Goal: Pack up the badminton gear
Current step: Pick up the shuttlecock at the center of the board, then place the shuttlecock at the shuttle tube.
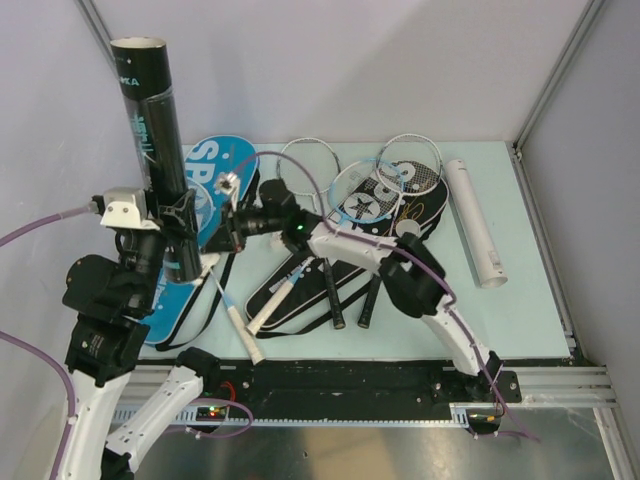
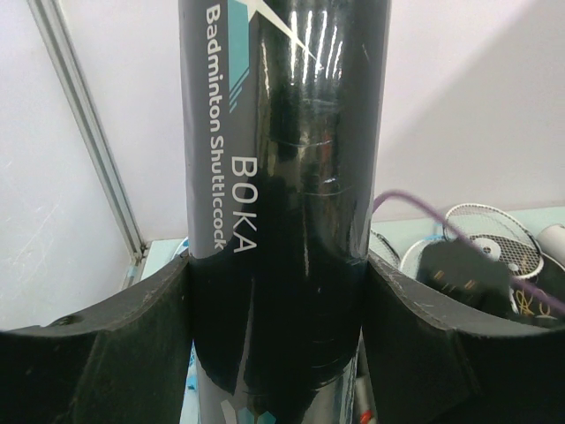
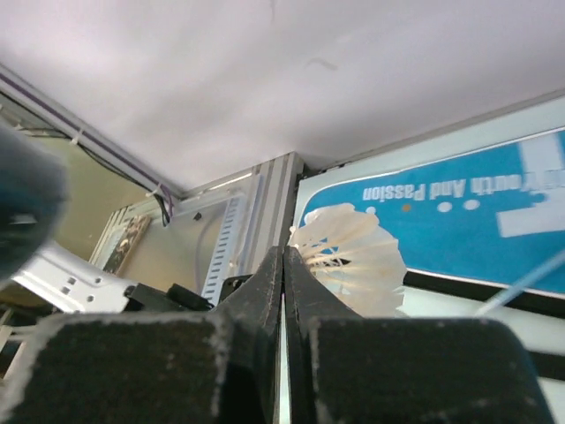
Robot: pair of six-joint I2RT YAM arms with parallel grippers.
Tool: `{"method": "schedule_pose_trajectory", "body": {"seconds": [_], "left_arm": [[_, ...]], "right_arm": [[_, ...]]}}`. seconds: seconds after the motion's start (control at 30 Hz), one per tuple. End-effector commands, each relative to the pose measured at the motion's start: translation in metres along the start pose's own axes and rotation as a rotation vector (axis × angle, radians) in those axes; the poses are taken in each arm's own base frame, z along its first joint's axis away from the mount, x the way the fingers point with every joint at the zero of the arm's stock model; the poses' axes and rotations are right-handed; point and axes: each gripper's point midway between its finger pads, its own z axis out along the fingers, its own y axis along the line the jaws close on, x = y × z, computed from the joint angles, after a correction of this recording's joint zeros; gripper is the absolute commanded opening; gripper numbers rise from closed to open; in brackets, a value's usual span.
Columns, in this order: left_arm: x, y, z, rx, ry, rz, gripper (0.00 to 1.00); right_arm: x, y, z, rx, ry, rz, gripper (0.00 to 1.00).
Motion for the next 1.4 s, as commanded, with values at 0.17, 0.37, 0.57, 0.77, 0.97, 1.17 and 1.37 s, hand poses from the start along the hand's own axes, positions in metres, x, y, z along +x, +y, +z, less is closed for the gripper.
{"method": "schedule_pose_trajectory", "body": {"seconds": [0.17,0.37,0.57,0.77,0.97,1.17,1.37], "left_arm": [[0.017,-0.04,0.003,0.219,-0.007,0.033,0.44],[0.102,-0.097,0.005,0.519,0.168,0.082,0.43],[0.158,-0.122,-0.003,0.661,0.293,0.076,0.42],[0.184,-0.129,-0.013,0.706,0.322,0.132,0.4],[0.191,-0.146,-0.024,0.808,0.321,0.147,0.38],[0.188,-0.154,-0.029,0.865,0.304,0.138,0.37],[0.188,-0.159,-0.033,0.902,0.303,0.134,0.37]], "right_arm": [[-0.112,0.003,-0.134,0.3,-0.267,-0.054,0.0],[-0.147,-0.007,-0.263,0.64,-0.374,-0.055,0.0],[-0.156,0.011,-0.364,0.906,-0.42,-0.026,0.0],[-0.173,0.064,-0.419,1.067,-0.453,-0.144,0.0],[-0.183,0.106,-0.432,1.066,-0.44,-0.188,0.0],[-0.187,0.137,-0.425,1.014,-0.432,-0.204,0.0],[-0.186,0.153,-0.42,0.979,-0.435,-0.212,0.0]]}}
